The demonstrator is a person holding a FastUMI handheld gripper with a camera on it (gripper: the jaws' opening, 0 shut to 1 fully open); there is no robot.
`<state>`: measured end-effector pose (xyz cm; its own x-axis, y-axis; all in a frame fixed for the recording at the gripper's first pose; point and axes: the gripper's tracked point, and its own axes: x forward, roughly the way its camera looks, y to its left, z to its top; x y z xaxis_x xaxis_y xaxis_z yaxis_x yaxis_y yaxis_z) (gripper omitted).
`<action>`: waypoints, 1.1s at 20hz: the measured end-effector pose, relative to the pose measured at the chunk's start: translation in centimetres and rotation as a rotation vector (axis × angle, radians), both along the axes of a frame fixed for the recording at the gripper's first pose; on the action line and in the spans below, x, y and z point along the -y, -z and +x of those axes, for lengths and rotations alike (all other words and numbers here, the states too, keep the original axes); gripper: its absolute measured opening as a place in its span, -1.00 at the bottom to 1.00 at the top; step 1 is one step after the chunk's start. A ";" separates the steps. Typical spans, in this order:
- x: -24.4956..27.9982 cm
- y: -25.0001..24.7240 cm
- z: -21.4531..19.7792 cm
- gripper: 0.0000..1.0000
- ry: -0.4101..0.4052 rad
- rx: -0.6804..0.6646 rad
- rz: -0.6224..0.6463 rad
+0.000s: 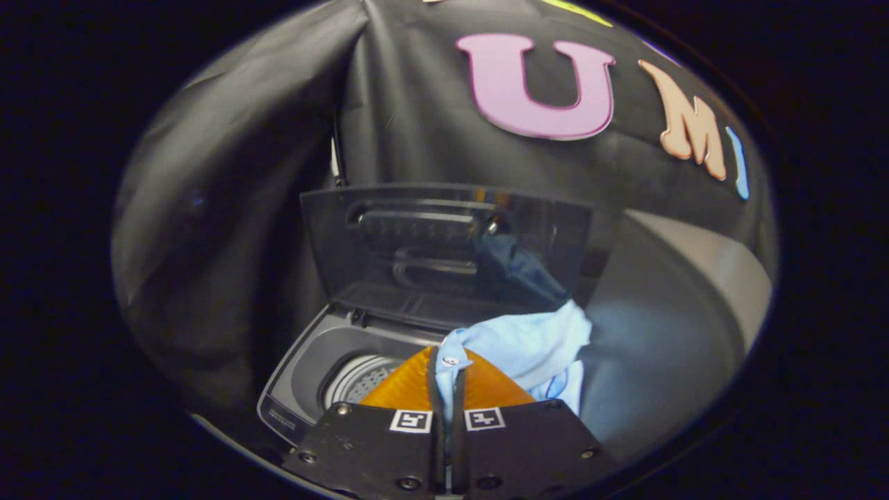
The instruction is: Put the clothes into the washing machine and then close the washing machine lid.
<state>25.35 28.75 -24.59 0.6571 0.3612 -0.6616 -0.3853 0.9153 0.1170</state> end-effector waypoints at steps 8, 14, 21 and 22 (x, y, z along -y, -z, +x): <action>-0.6 2.0 -0.8 -0.75 -0.069 -0.083 -0.023; -0.5 1.0 0.1 -0.50 -0.116 -0.103 0.024; -1.3 1.8 -0.4 -0.50 -0.205 -0.151 0.180; -1.3 1.7 -0.3 -0.50 -0.207 -0.145 0.192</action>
<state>25.06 30.08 -26.30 0.4602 0.6048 -0.6499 -0.5275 0.7751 0.3478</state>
